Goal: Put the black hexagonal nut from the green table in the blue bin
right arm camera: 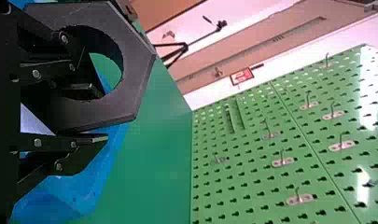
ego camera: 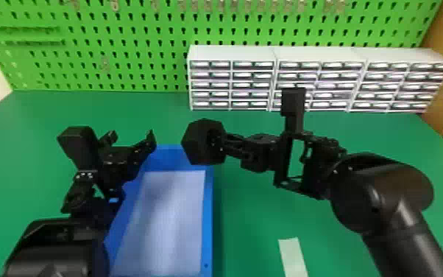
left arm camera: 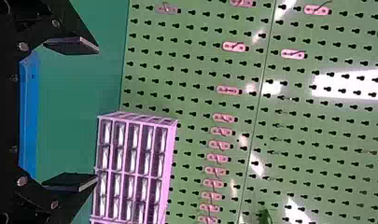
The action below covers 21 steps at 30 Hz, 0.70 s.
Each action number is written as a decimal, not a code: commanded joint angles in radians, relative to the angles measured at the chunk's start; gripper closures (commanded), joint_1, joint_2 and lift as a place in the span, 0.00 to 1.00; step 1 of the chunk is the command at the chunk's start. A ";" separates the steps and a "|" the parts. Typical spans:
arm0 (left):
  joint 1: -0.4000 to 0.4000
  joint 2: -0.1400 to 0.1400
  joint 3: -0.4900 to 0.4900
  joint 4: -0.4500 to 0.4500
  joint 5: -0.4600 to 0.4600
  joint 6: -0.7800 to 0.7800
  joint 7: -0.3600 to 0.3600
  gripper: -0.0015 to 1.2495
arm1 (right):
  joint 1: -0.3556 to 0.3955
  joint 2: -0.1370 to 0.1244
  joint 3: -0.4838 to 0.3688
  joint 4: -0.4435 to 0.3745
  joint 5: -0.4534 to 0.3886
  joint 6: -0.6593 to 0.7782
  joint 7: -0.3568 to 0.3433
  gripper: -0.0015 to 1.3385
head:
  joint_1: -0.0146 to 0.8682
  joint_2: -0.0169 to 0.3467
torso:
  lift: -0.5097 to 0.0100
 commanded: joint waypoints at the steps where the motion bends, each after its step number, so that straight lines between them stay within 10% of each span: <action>1: -0.001 0.000 -0.002 0.001 0.000 0.000 0.000 0.24 | -0.019 0.004 0.025 0.031 0.003 0.016 0.024 0.81 | 0.79 0.19 | 0.79; 21: -0.006 0.000 0.000 0.004 -0.002 0.000 0.000 0.24 | -0.087 0.009 0.157 0.162 0.001 0.053 0.125 0.81 | 0.79 0.19 | 0.79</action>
